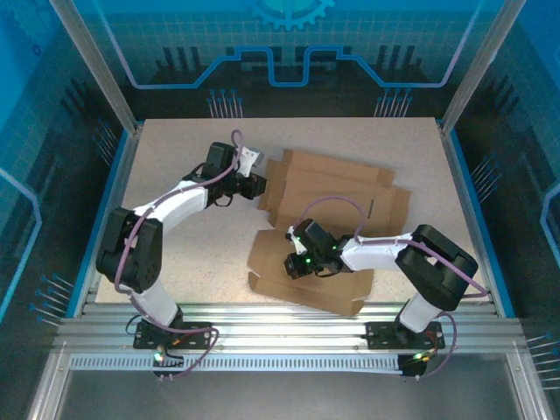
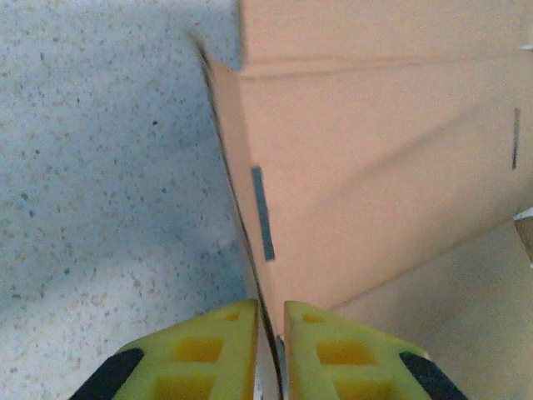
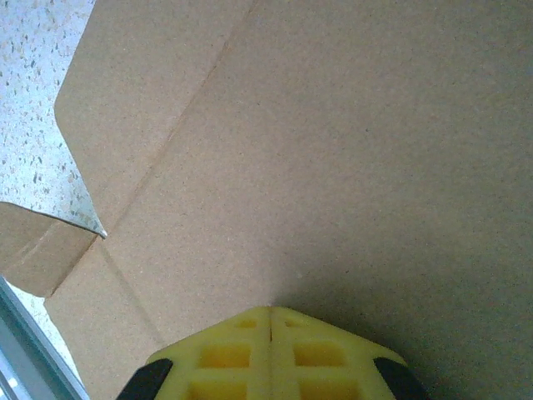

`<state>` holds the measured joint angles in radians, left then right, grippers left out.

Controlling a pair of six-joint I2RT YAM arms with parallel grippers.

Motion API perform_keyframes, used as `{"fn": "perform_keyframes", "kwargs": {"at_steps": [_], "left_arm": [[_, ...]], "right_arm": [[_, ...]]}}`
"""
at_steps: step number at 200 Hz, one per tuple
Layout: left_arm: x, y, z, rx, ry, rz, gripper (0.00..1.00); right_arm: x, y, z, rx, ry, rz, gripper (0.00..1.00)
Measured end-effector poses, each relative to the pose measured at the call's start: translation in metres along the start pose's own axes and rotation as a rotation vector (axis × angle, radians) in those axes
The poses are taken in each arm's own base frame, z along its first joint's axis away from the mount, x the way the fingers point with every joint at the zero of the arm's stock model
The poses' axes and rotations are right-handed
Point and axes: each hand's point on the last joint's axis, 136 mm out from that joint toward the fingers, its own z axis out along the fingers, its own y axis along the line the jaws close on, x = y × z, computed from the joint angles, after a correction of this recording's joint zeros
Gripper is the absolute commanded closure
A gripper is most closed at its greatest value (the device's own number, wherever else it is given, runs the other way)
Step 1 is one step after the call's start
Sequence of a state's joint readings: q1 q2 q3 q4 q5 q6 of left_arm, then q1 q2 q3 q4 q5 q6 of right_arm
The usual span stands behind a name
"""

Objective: Fold the paper box

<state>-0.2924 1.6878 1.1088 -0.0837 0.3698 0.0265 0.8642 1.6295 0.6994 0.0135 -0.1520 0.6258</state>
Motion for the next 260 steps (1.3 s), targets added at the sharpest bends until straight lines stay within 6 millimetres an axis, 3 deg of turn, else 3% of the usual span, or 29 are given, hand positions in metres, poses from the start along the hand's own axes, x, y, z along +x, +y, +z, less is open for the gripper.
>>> {"fn": "perform_keyframes", "kwargs": {"at_steps": [44, 64, 88, 123, 141, 223, 260], "left_arm": [[0.036, -0.007, -0.01, -0.019, 0.011, -0.003, 0.85], [0.04, -0.007, -0.01, -0.036, 0.014, -0.014, 0.8], [0.031, 0.0, -0.006, -0.069, 0.045, -0.046, 0.76], [-0.024, 0.013, 0.012, -0.067, 0.057, -0.071, 0.58], [-0.036, 0.024, 0.019, -0.075, 0.079, -0.102, 0.49], [-0.034, 0.078, 0.068, -0.119, 0.262, -0.217, 0.36], [-0.021, 0.092, 0.079, -0.127, 0.324, -0.242, 0.33]], "right_arm": [[-0.001, 0.001, 0.001, 0.019, -0.015, -0.011, 1.0], [-0.002, 0.002, 0.002, 0.022, -0.019, -0.015, 1.0], [-0.004, 0.003, 0.003, 0.021, -0.02, -0.019, 1.0], [-0.006, 0.005, 0.005, 0.011, -0.027, -0.024, 1.0], [-0.007, 0.007, 0.007, 0.005, -0.031, -0.03, 1.0], [-0.01, 0.014, 0.013, -0.039, -0.033, -0.052, 1.0], [-0.01, 0.016, 0.013, -0.046, -0.031, -0.059, 1.0]]}}
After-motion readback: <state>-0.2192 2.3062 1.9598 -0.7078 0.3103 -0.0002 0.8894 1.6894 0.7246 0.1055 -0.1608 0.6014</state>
